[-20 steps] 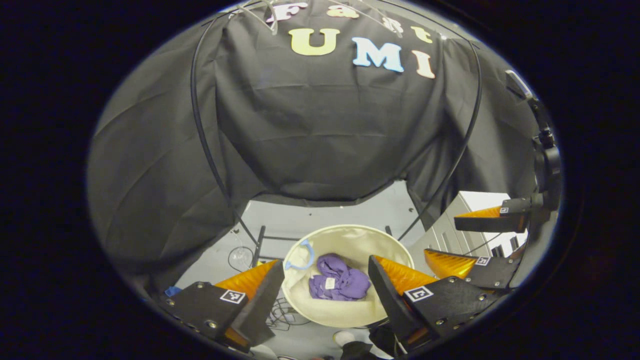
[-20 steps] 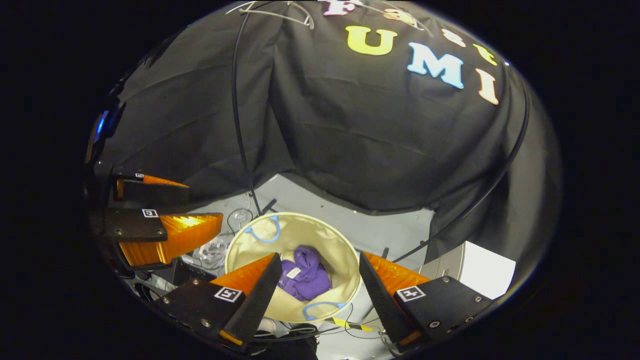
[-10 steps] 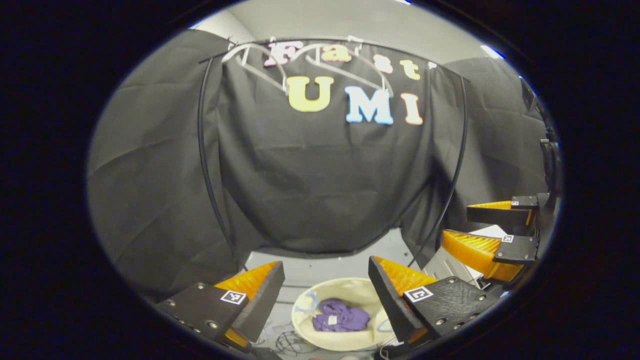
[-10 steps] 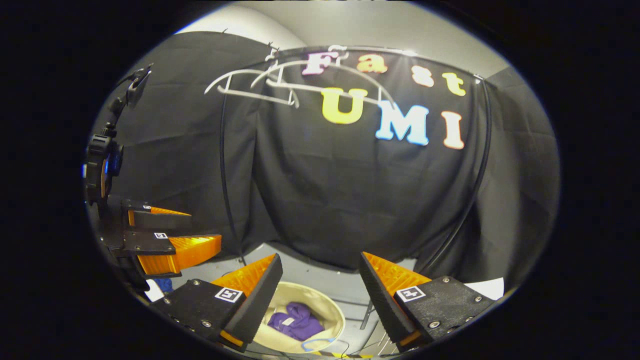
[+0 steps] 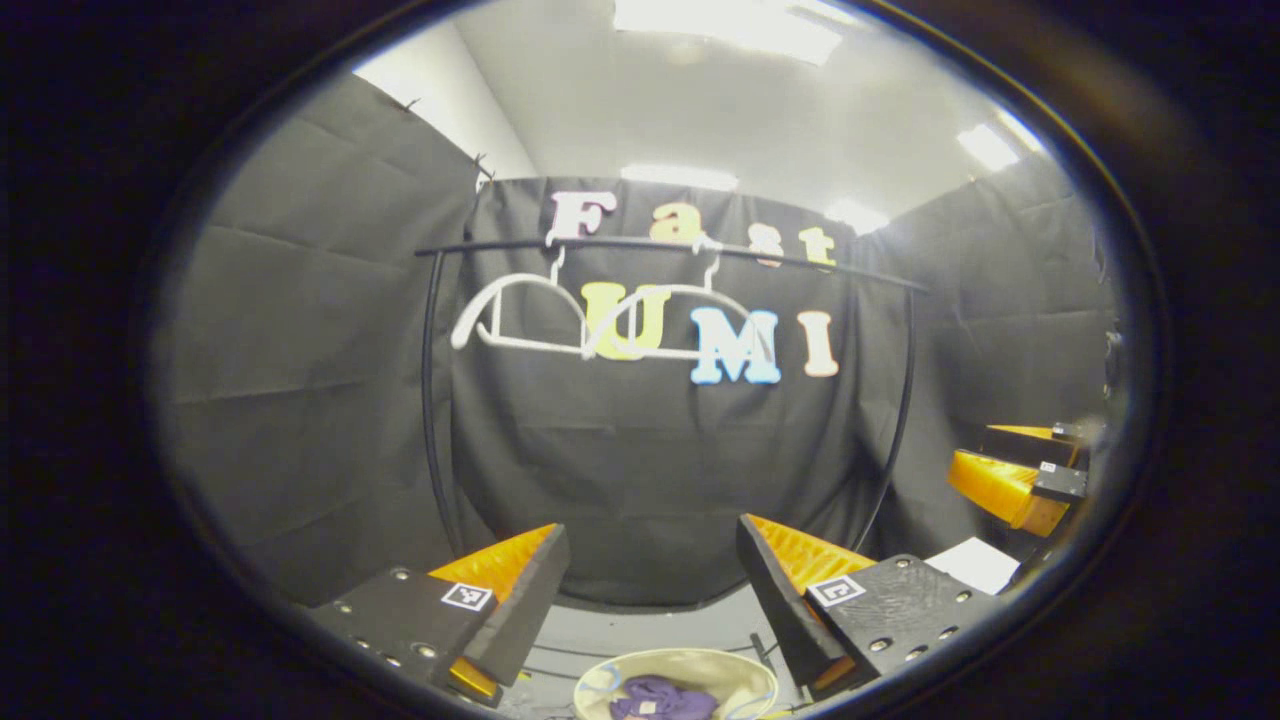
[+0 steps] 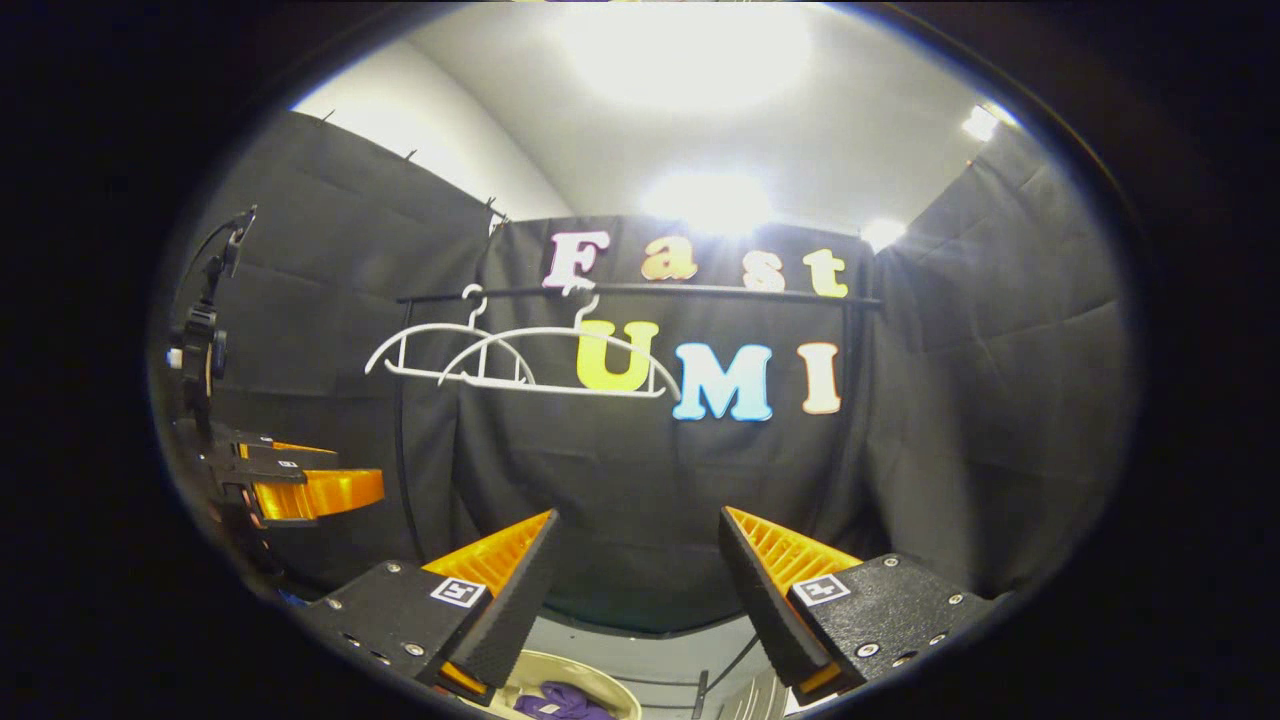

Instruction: Grasp the clothes on the hanger with both hands and then place them into the laundry hamper below.

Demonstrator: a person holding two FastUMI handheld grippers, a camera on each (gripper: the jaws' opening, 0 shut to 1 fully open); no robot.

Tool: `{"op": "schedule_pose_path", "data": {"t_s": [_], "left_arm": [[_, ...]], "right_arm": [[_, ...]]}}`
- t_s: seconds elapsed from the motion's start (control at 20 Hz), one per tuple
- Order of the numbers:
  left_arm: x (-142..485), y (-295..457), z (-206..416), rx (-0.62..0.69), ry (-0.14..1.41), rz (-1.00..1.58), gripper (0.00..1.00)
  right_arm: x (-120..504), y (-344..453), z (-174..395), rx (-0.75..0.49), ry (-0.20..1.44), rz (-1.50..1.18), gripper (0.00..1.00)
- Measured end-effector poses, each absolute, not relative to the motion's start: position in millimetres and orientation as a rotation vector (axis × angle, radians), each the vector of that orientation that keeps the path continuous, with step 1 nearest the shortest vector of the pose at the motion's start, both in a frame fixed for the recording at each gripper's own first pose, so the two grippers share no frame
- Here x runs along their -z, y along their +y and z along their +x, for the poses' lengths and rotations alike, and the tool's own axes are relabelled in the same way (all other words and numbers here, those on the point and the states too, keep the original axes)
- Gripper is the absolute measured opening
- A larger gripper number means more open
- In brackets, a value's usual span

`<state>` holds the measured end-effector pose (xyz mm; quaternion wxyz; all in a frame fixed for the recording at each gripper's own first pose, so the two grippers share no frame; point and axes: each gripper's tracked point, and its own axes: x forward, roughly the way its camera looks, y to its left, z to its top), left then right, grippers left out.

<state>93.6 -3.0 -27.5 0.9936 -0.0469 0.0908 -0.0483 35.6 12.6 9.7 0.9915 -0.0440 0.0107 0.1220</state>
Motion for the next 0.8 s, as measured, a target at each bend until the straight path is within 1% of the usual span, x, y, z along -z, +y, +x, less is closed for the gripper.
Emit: {"op": "schedule_pose_path", "data": {"t_s": [0.2,0.35,0.55,0.8], "left_arm": [[-3.1,-2.3,59.9,0.042,0.145,-0.056,1.00],[-16.7,7.2,17.4,-0.011,0.106,-0.017,1.00],[-37.0,8.7,-37.1,-0.056,0.073,0.001,1.00],[-53.2,-2.5,-68.3,-0.081,0.031,0.026,1.00]], "right_arm": [[-38.2,-43.0,10.2,-0.183,-0.040,-0.087,0.95],[-49.6,-79.3,-9.4,-0.140,-0.066,-0.077,0.95],[-47.1,-111.7,-35.3,-0.089,-0.063,-0.022,0.96],[-35.4,-131.7,-63.3,-0.058,-0.047,-0.016,0.96]]}}
